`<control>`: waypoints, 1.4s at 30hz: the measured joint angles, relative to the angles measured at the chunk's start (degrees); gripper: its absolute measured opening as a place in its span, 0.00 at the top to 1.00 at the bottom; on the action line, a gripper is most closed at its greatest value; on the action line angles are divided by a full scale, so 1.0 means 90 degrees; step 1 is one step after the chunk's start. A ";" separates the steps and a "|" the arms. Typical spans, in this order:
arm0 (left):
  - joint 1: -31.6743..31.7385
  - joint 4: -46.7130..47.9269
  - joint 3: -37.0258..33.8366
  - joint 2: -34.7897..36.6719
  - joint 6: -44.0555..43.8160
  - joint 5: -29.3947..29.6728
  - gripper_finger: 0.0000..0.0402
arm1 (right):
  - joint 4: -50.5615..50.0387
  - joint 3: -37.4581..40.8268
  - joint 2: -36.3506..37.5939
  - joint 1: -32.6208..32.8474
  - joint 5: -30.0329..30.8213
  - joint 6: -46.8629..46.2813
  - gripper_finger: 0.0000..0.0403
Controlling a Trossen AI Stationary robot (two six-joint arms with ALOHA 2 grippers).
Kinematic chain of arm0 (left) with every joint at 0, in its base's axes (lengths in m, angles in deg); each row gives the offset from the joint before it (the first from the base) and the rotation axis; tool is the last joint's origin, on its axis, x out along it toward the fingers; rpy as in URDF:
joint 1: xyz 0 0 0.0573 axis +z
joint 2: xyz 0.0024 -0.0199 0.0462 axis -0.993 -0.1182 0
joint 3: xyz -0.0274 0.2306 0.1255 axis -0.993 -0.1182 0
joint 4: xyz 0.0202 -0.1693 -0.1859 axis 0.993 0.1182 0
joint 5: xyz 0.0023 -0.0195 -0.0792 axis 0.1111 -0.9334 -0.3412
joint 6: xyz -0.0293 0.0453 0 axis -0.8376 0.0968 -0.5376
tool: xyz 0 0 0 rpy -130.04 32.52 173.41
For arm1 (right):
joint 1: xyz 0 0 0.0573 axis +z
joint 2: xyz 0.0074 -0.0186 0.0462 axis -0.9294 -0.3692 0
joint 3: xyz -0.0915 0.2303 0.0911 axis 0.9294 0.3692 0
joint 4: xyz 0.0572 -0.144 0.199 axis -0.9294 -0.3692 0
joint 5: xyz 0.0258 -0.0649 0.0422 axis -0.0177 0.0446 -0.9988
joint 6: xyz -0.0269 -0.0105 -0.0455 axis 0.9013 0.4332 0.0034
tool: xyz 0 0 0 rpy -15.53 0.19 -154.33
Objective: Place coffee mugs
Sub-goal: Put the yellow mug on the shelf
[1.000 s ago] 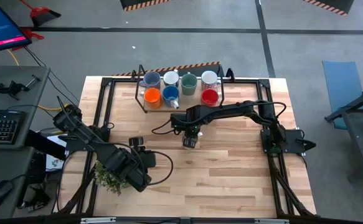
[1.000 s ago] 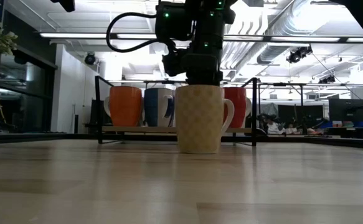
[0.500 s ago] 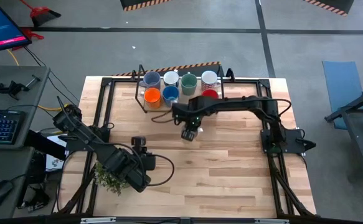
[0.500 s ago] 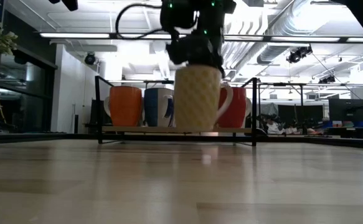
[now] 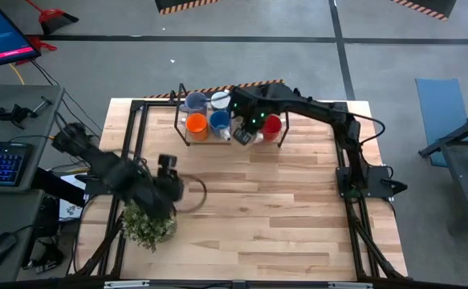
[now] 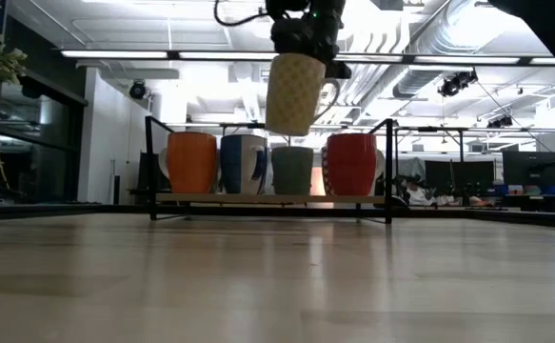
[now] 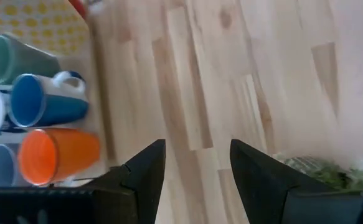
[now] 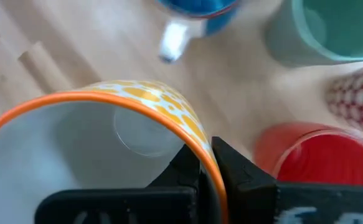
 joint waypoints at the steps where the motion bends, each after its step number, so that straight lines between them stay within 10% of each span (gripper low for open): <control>1: 0.0086 -0.0069 -0.0076 0.0192 0.0100 0.0002 0.58 | -0.0005 -0.0014 -0.0003 -0.0085 -0.0002 0.0000 1.00; 42: 0.1918 -0.0242 -0.2249 0.2980 0.2966 -0.0186 0.58 | -0.0133 0.0060 -0.0228 -0.0259 0.0058 -0.3925 1.00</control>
